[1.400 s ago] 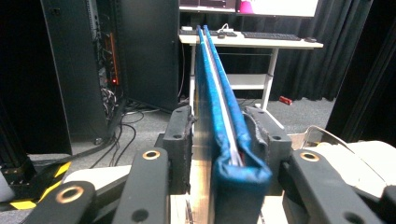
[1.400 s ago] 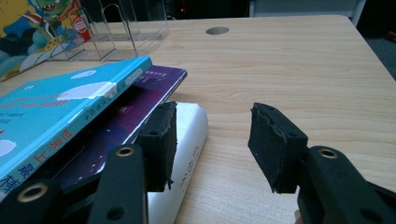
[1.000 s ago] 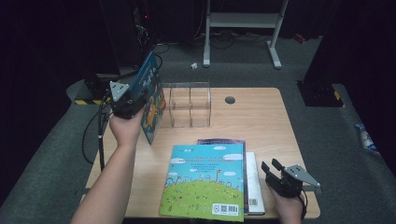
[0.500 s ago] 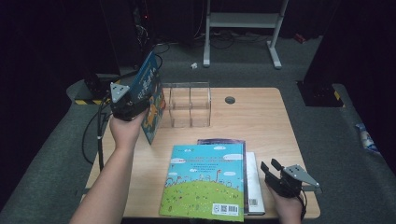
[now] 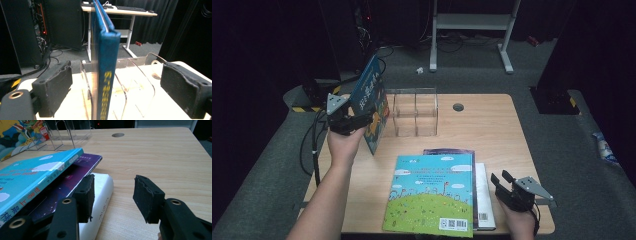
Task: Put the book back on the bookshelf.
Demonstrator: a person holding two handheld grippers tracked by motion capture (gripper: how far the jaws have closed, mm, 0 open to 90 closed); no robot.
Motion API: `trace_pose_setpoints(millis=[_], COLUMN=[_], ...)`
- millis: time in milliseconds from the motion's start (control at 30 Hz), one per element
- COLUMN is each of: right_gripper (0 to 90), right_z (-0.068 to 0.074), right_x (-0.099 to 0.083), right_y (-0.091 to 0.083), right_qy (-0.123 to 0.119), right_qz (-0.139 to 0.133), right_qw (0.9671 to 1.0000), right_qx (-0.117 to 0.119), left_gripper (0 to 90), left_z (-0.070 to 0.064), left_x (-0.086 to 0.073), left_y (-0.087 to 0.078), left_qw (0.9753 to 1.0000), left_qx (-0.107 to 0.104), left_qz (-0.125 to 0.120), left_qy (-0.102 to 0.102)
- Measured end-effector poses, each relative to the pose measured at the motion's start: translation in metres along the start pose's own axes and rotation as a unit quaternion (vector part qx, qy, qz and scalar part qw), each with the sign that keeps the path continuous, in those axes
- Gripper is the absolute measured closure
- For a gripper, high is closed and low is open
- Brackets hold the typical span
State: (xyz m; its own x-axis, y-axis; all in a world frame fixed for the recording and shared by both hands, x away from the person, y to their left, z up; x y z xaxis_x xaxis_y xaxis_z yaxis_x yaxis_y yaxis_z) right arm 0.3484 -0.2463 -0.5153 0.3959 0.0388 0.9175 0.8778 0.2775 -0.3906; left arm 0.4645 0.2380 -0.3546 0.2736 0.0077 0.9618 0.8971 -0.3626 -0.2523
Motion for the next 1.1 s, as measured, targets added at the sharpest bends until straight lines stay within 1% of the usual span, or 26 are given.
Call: trace_pose_setpoints(millis=[67,133,200,300,367,433,500,600,767,900,967,1067,1100], right_gripper=[51.1,51.1,51.0,51.0,51.0,50.9,51.0,51.0,51.0,51.0,51.0,51.0,51.0], right_z=[0.0,0.0,0.0,0.0,0.001,0.001,0.001,0.002,0.002,0.002,0.002,0.003,0.003], right_x=[0.0,0.0,0.0,0.0,0.0,0.0,0.0,0.0,0.0,0.0,0.0,0.0,-0.001], right_y=[0.0,0.0,0.0,0.0,0.0,0.0,0.0,0.0,0.0,0.0,0.0,0.001,0.001], right_qy=[0.0,0.0,-0.001,-0.001,-0.001,-0.002,-0.002,-0.002,-0.003,-0.003,-0.003,-0.004,-0.004], right_qz=[0.0,0.0,0.0,0.001,0.001,0.0,0.001,0.001,0.001,0.002,0.002,0.002,0.003], right_qw=[1.0,1.0,1.0,1.0,1.0,1.0,1.0,1.0,1.0,1.0,1.0,1.0,1.0], right_qx=[0.0,0.0,-0.001,0.0,0.0,0.0,0.0,0.0,0.001,0.001,0.001,0.001,0.002], left_gripper=[8.4,4.6,4.3,4.3,4.3,4.3,4.5,4.9,5.0,5.0,5.8,6.1,6.1], left_z=[0.0,0.0,-0.001,-0.001,-0.002,-0.002,-0.002,-0.004,-0.01,-0.013,-0.016,-0.022,-0.025], left_x=[-0.002,-0.004,-0.007,-0.011,-0.015,-0.019,-0.024,-0.03,-0.044,-0.058,-0.066,-0.08,-0.086], left_y=[-0.004,-0.008,-0.013,-0.02,-0.024,-0.029,-0.033,-0.04,-0.049,-0.054,-0.056,-0.056,-0.055], left_qw=[1.0,1.0,0.9999,0.9998,0.9998,0.9998,0.9995,0.9995,0.9985,0.9974,0.9968,0.995,0.994], left_qx=[-0.001,-0.006,-0.013,-0.018,-0.02,-0.022,-0.029,-0.032,-0.051,-0.063,-0.068,-0.079,-0.085], left_qz=[0.0,0.001,-0.001,-0.001,0.003,0.004,0.009,0.008,0.02,0.036,0.042,0.061,0.069], left_qy=[0.002,-0.003,-0.004,-0.002,0.0,-0.002,-0.003,-0.002,-0.003,-0.003,-0.008,-0.007,-0.008])
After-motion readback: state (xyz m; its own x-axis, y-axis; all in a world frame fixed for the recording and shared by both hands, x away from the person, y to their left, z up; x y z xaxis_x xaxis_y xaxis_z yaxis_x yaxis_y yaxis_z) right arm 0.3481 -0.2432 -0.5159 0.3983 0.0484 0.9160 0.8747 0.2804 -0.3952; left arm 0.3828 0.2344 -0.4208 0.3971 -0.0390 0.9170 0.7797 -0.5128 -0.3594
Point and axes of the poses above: each handheld gripper's, and its own axes: y roughly forward along the jaws, x roughly out of its top, z roughly to its left, the point moved 4 cm from there along y, roughly forward along the jaws, and after that the axes turned 5 degrees about -x, right-handed, at the moved point
